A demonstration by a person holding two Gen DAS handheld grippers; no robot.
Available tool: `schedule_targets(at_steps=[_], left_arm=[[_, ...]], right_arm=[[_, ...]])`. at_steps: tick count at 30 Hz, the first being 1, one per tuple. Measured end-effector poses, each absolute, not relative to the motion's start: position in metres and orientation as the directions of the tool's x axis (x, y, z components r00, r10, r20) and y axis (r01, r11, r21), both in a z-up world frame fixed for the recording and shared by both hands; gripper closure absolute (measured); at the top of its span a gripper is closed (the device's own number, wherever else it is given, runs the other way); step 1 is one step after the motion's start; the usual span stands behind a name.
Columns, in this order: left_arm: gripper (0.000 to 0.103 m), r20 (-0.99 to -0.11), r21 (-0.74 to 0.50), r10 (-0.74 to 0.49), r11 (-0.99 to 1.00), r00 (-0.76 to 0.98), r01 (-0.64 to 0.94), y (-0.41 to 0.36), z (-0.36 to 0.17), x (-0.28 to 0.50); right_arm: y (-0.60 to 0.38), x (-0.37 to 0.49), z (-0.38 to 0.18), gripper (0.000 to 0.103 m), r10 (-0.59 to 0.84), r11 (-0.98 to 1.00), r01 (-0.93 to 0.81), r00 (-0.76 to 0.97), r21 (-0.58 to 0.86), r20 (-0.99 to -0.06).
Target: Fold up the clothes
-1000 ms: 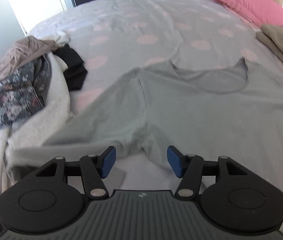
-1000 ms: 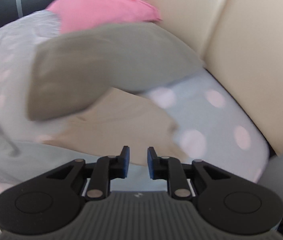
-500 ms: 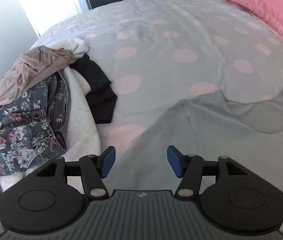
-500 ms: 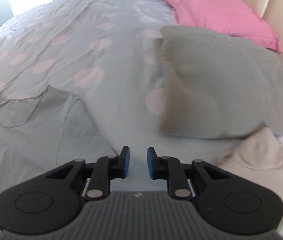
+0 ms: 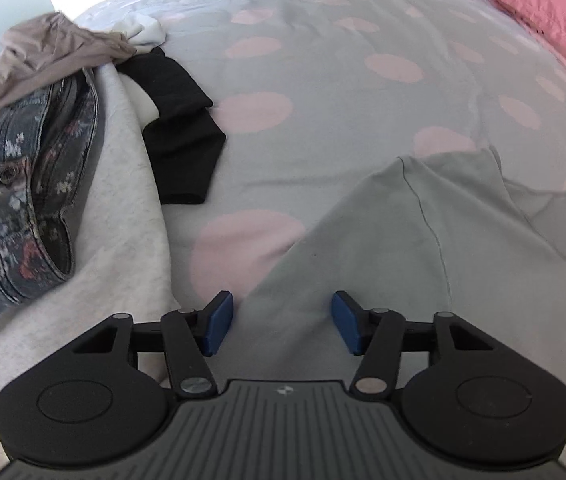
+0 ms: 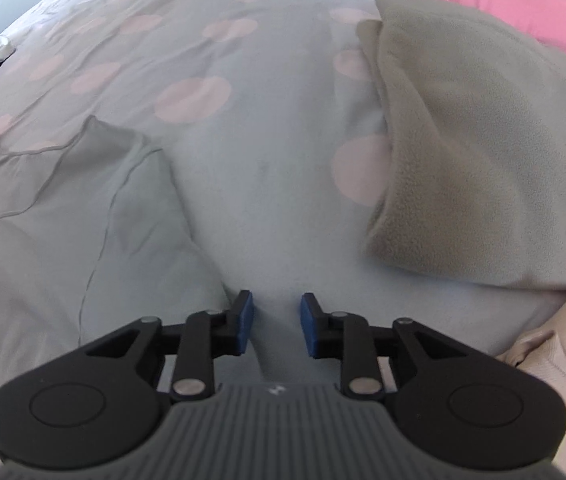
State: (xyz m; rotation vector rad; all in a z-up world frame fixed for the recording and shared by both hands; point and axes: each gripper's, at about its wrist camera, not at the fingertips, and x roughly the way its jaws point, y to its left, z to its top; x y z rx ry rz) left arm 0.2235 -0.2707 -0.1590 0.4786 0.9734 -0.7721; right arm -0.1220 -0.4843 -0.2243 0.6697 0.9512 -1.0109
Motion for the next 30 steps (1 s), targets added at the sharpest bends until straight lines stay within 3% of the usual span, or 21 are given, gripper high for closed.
schedule_targets(at_steps=[1, 2, 3, 9, 13, 15, 16, 18, 20, 24, 30], left_arm=[[0.080, -0.863, 0.012, -0.380, 0.644, 0.332, 0.765, -0.270, -0.157, 0.222], [0.097, -0.859, 0.017, -0.386, 0.634, 0.336, 0.773, -0.272, -0.155, 0.218], [0.101, -0.858, 0.033, -0.383, 0.623, 0.342, 0.781, -0.275, -0.153, 0.214], [0.102, -0.858, 0.104, -0.314, 0.668, 0.406, 0.736, -0.279, -0.150, 0.214], [0.102, -0.873, 0.112, -0.301, 0.643, 0.384, 0.758, -0.283, -0.150, 0.215], [0.095, -0.876, 0.100, -0.302, 0.650, 0.377, 0.753, -0.284, -0.146, 0.215], [0.090, -0.873, 0.085, -0.313, 0.655, 0.373, 0.751, -0.284, -0.142, 0.216], [0.065, -0.849, 0.049, -0.368, 0.661, 0.380, 0.749, -0.284, -0.132, 0.218], [0.056, -0.819, 0.015, -0.422, 0.662, 0.390, 0.749, -0.288, -0.124, 0.218], [0.052, -0.803, -0.044, -0.471, 0.657, 0.364, 0.753, -0.309, -0.122, 0.222], [0.052, -0.818, -0.034, -0.467, 0.622, 0.336, 0.782, -0.339, -0.144, 0.229]], right_arm=[[-0.484, -0.121, -0.225, 0.101, -0.389, 0.407, 0.912, 0.224, 0.052, -0.894], [-0.483, -0.119, -0.223, 0.102, -0.390, 0.422, 0.905, 0.228, 0.047, -0.892], [-0.480, -0.117, -0.220, 0.102, -0.396, 0.439, 0.898, 0.225, 0.032, -0.890], [-0.484, -0.137, -0.200, 0.103, -0.577, 0.259, 0.963, 0.092, -0.075, -0.812], [-0.487, -0.137, -0.209, 0.103, -0.559, 0.239, 0.963, 0.033, -0.123, -0.828], [-0.487, -0.140, -0.210, 0.103, -0.553, 0.243, 0.965, 0.055, -0.098, -0.831], [-0.486, -0.141, -0.207, 0.097, -0.562, 0.244, 0.967, 0.084, -0.068, -0.823], [-0.489, -0.137, -0.202, 0.092, -0.552, 0.259, 0.966, 0.158, 0.012, -0.819], [-0.493, -0.121, -0.199, 0.089, -0.546, 0.296, 0.954, 0.206, 0.043, -0.812], [-0.500, -0.067, -0.204, 0.072, -0.530, 0.420, 0.907, 0.265, 0.022, -0.806], [-0.517, 0.000, -0.221, 0.072, -0.524, 0.508, 0.861, 0.300, -0.010, -0.797]])
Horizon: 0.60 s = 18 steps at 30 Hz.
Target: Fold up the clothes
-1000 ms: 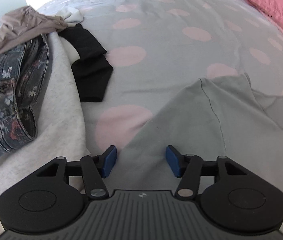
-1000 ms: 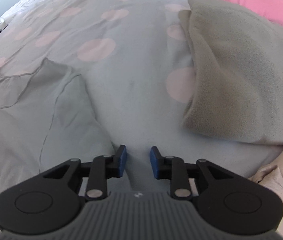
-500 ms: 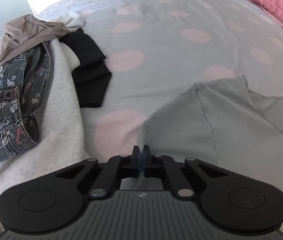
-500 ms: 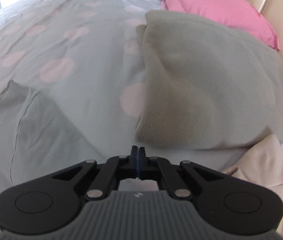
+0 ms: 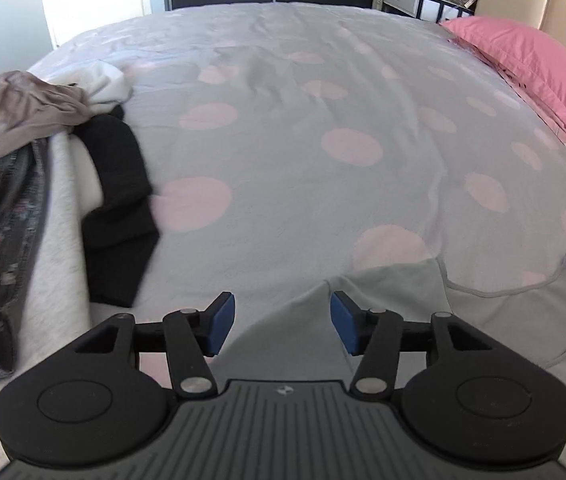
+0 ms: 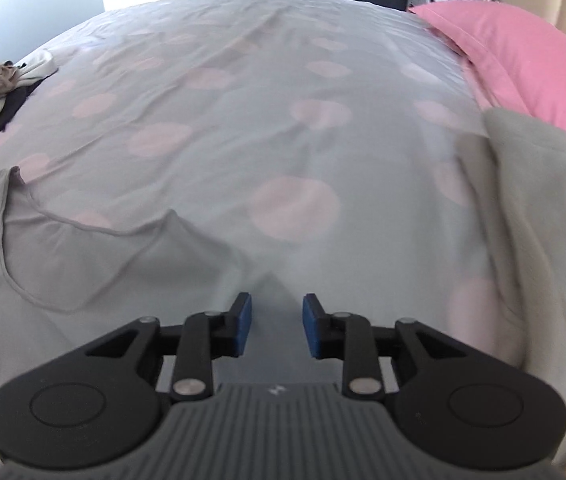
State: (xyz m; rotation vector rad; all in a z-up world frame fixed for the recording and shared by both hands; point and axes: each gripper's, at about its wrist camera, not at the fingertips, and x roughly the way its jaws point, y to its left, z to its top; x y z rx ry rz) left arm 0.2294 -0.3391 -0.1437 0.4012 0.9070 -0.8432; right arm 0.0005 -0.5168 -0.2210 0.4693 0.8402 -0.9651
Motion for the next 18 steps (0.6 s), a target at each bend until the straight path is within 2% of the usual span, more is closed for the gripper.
schedule_targets(at_steps=[2, 4, 5, 6, 7, 9, 14, 15, 16, 18], left_arm=[[0.053, -0.826, -0.052, -0.470, 0.613, 0.311, 0.788, -0.343, -0.153, 0.232], [0.065, -0.828, -0.084, -0.482, 0.611, 0.285, 0.787, -0.344, -0.161, 0.233], [0.079, -0.821, -0.089, -0.494, 0.607, 0.288, 0.789, -0.343, -0.163, 0.232], [0.101, -0.814, -0.075, -0.498, 0.601, 0.299, 0.796, -0.343, -0.164, 0.229], [0.102, -0.812, -0.047, -0.490, 0.597, 0.317, 0.801, -0.344, -0.164, 0.227], [0.103, -0.806, -0.002, -0.472, 0.606, 0.357, 0.796, -0.346, -0.164, 0.223], [0.101, -0.808, 0.017, -0.444, 0.640, 0.388, 0.768, -0.348, -0.162, 0.221], [0.094, -0.805, 0.016, -0.449, 0.636, 0.387, 0.772, -0.346, -0.158, 0.218], [0.090, -0.801, 0.023, -0.450, 0.635, 0.394, 0.772, -0.340, -0.152, 0.213], [0.087, -0.794, 0.031, -0.458, 0.627, 0.400, 0.779, -0.326, -0.138, 0.202]], right_arm=[[-0.528, 0.009, -0.226, 0.072, -0.518, 0.492, 0.871, 0.305, 0.013, -0.799], [-0.540, 0.011, -0.232, 0.074, -0.507, 0.458, 0.888, 0.307, 0.050, -0.806], [-0.543, 0.011, -0.234, 0.079, -0.498, 0.452, 0.890, 0.313, 0.066, -0.809], [-0.544, 0.012, -0.234, 0.087, -0.498, 0.456, 0.887, 0.318, 0.069, -0.807], [-0.545, 0.014, -0.234, 0.093, -0.497, 0.460, 0.885, 0.324, 0.072, -0.805], [-0.547, 0.016, -0.235, 0.096, -0.504, 0.461, 0.885, 0.322, 0.065, -0.801], [-0.546, 0.022, -0.239, 0.095, -0.560, 0.415, 0.910, 0.242, -0.016, -0.793], [-0.545, 0.022, -0.237, 0.091, -0.567, 0.410, 0.912, 0.234, -0.025, -0.790], [-0.542, 0.021, -0.234, 0.080, -0.577, 0.402, 0.915, 0.225, -0.033, -0.786], [-0.534, 0.014, -0.222, 0.068, -0.592, 0.374, 0.927, 0.216, -0.027, -0.776]])
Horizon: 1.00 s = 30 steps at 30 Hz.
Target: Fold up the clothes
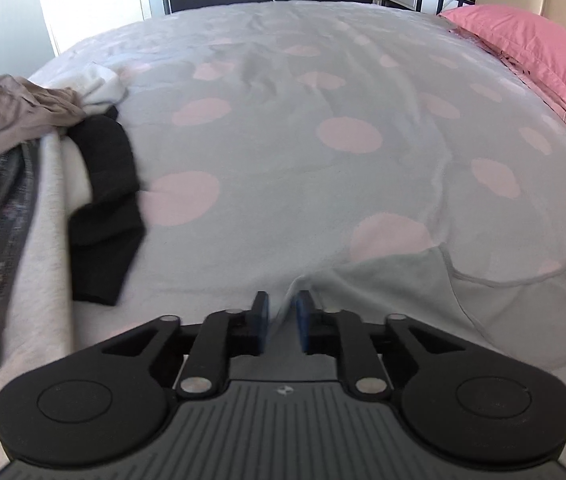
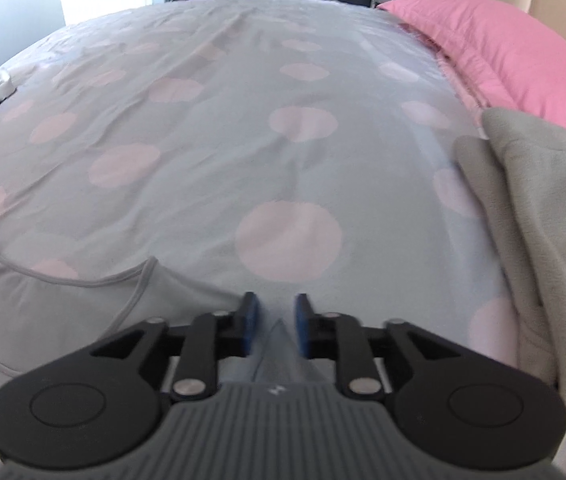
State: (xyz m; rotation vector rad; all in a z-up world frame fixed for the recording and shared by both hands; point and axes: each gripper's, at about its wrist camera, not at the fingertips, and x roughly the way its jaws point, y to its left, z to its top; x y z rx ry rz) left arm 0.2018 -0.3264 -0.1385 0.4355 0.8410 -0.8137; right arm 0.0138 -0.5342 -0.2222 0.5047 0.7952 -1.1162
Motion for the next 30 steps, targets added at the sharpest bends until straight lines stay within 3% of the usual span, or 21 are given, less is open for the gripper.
schedule_targets(at_steps=[6, 14, 25, 30], left_arm=[[0.081, -0.813, -0.014, -0.492, 0.550, 0.311, 0.835, -0.275, -0.093, 0.149], [0.075, -0.886, -0.065, -0.428, 0.495, 0.178, 0.867, -0.203, -0.076, 0.071], [0.075, -0.923, -0.084, -0.382, 0.302, 0.040, 0.950, -0.160, -0.090, -0.049], [0.071, -0.938, -0.073, -0.346, 0.262, 0.023, 0.962, -0.143, -0.103, -0.079]], right_arm=[[-0.484, -0.013, -0.172, 0.068, -0.566, 0.352, 0.933, 0.278, 0.077, -0.776], [-0.373, -0.047, -0.131, 0.067, -0.501, 0.368, 0.922, 0.305, 0.120, -0.810], [-0.221, -0.108, -0.161, 0.065, -0.310, 0.416, 0.904, 0.248, 0.104, -0.918], [-0.167, -0.122, -0.183, 0.052, -0.175, 0.502, 0.854, 0.257, 0.138, -0.951]])
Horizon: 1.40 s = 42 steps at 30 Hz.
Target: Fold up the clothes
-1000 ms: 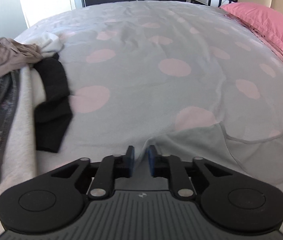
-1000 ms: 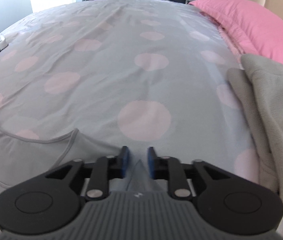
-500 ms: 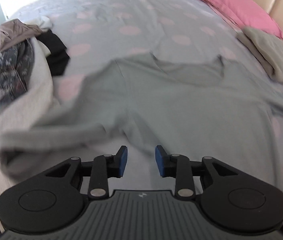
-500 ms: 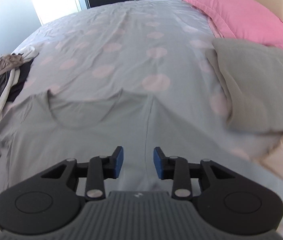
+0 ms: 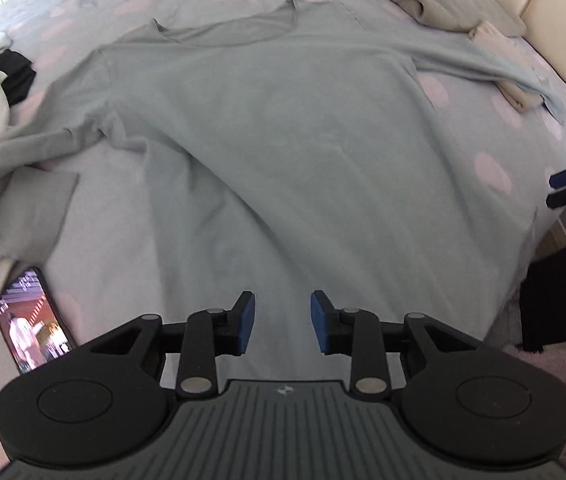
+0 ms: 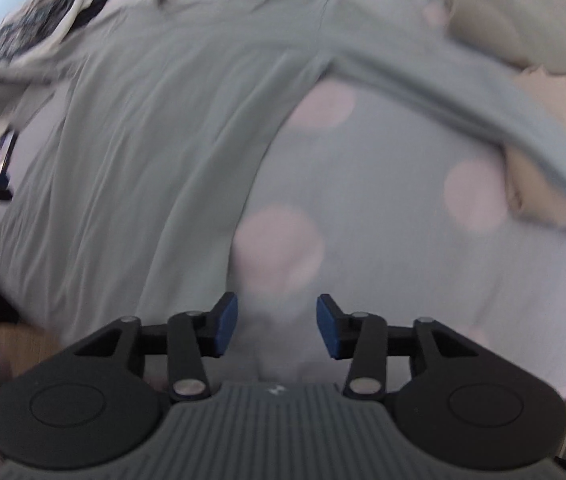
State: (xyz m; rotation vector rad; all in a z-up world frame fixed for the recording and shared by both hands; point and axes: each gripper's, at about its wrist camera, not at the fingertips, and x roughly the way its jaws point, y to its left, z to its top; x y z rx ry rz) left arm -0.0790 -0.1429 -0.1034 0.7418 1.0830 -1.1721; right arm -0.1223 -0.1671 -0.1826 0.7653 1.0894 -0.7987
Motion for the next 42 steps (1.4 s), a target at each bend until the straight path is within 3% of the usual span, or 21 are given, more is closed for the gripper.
schedule_targets(at_steps=[3, 7, 17, 19, 20, 22, 23, 24, 28, 34, 42], left_arm=[[0.056, -0.947, -0.013, -0.314, 0.249, 0.068, 0.969, -0.133, -0.111, -0.085], [0.056, -0.950, 0.116, -0.254, 0.244, 0.179, 0.963, -0.131, -0.117, -0.084], [0.055, -0.992, 0.093, -0.063, 0.237, 0.111, 0.967, -0.122, -0.143, -0.050], [0.064, -0.996, 0.051, -0.059, 0.256, 0.069, 0.965, -0.122, -0.143, -0.044], [0.075, -0.997, 0.027, -0.062, 0.266, 0.045, 0.964, -0.122, -0.142, -0.043], [0.086, -0.997, 0.017, -0.067, 0.255, 0.035, 0.967, -0.122, -0.140, -0.047], [0.098, -0.997, 0.018, -0.068, 0.240, 0.036, 0.971, -0.122, -0.138, -0.051], [0.102, -0.997, 0.020, -0.069, 0.225, 0.036, 0.974, -0.122, -0.137, -0.055], [0.102, -0.996, -0.013, -0.088, 0.247, 0.009, 0.969, -0.117, -0.112, -0.052], [0.102, -0.995, -0.069, -0.086, 0.275, -0.047, 0.959, -0.099, -0.061, -0.044], [0.102, -0.995, -0.094, -0.041, 0.281, -0.086, 0.955, -0.099, -0.071, -0.043]], right_arm=[[-0.153, -0.109, -0.194, 0.044, -0.136, 0.580, 0.806, 0.235, 0.115, -0.962], [-0.150, -0.093, -0.212, 0.045, -0.076, 0.604, 0.787, 0.212, 0.124, -0.974], [-0.154, -0.086, -0.237, 0.046, -0.002, 0.577, 0.807, 0.151, 0.122, -0.989], [-0.155, -0.086, -0.240, 0.054, 0.001, 0.568, 0.813, 0.153, 0.126, -0.988], [-0.154, -0.085, -0.240, 0.057, 0.002, 0.565, 0.815, 0.157, 0.130, -0.988], [-0.152, -0.082, -0.240, 0.073, 0.001, 0.575, 0.806, 0.169, 0.139, -0.986], [-0.150, -0.080, -0.240, 0.080, 0.001, 0.582, 0.801, 0.175, 0.143, -0.985], [-0.148, -0.079, -0.238, 0.094, 0.000, 0.588, 0.795, 0.184, 0.149, -0.983], [-0.139, -0.079, -0.218, 0.096, -0.020, 0.606, 0.781, 0.205, 0.151, -0.979], [-0.135, -0.109, -0.178, 0.096, 0.061, 0.552, 0.800, 0.244, 0.236, -0.968], [-0.139, -0.129, -0.184, 0.097, 0.151, 0.500, 0.827, 0.207, 0.255, -0.967]])
